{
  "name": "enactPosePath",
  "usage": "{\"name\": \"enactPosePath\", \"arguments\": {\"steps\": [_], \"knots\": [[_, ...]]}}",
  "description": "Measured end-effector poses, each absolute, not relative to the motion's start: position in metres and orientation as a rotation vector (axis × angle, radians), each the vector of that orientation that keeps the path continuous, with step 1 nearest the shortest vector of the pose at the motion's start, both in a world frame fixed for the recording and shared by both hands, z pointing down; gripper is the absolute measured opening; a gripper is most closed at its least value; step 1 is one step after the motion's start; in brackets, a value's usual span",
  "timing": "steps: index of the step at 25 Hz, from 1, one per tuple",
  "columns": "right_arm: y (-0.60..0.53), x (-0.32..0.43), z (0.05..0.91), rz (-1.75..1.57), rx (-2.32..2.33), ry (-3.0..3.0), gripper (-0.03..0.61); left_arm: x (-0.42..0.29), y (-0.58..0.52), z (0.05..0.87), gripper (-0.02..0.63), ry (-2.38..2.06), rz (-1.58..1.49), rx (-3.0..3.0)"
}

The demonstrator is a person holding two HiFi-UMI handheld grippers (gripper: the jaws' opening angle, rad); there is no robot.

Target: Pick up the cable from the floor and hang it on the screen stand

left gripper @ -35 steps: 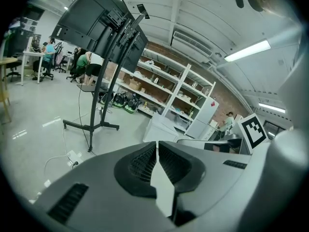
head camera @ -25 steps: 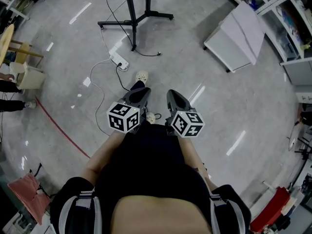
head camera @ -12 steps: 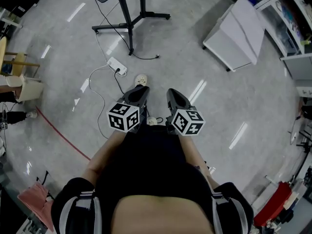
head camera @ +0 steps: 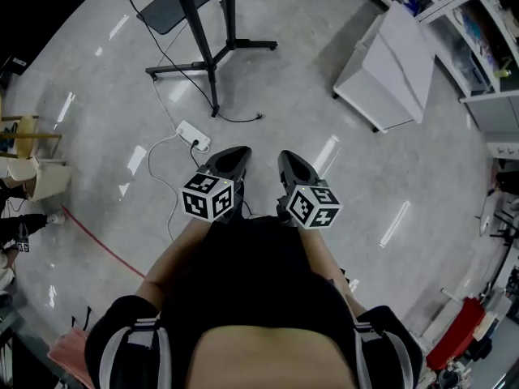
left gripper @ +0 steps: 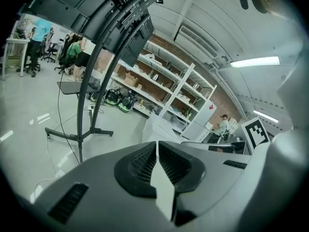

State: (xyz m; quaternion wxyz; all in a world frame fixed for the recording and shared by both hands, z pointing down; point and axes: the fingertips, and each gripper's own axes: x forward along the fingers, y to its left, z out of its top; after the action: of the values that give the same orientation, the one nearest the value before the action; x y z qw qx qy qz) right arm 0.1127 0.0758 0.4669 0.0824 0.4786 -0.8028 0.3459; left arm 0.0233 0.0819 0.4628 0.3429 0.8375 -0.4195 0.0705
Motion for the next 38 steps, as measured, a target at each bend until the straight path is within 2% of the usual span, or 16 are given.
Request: {"name": "enactPosePath", "arguments": {"steps": [13, 24, 30, 38], "knots": [[-0.031, 0.077, 0.467, 1.036, 1.561, -2.379, 0.025, -0.011, -0.032, 0.473, 0.023, -0.995, 0.224, 2.233], [-0.062, 0.069, 0.460, 1.030, 1.444, -2.448, 0.025, -0.010, -0.068, 0.484, 0.023, -0.985, 0.252, 2.260], [-0.094, 0.075, 0.494, 1.011, 1.293, -2.434, 0.025, 0.003, -0.097, 0.500, 0.023, -0.947, 0.273, 2.275], [-0.164, 0.098, 0.557, 1.256, 1.387, -2.363, 0.025, 0.026, -0.151, 0.552, 0.023, -0.940, 0.250, 2.223]]}}
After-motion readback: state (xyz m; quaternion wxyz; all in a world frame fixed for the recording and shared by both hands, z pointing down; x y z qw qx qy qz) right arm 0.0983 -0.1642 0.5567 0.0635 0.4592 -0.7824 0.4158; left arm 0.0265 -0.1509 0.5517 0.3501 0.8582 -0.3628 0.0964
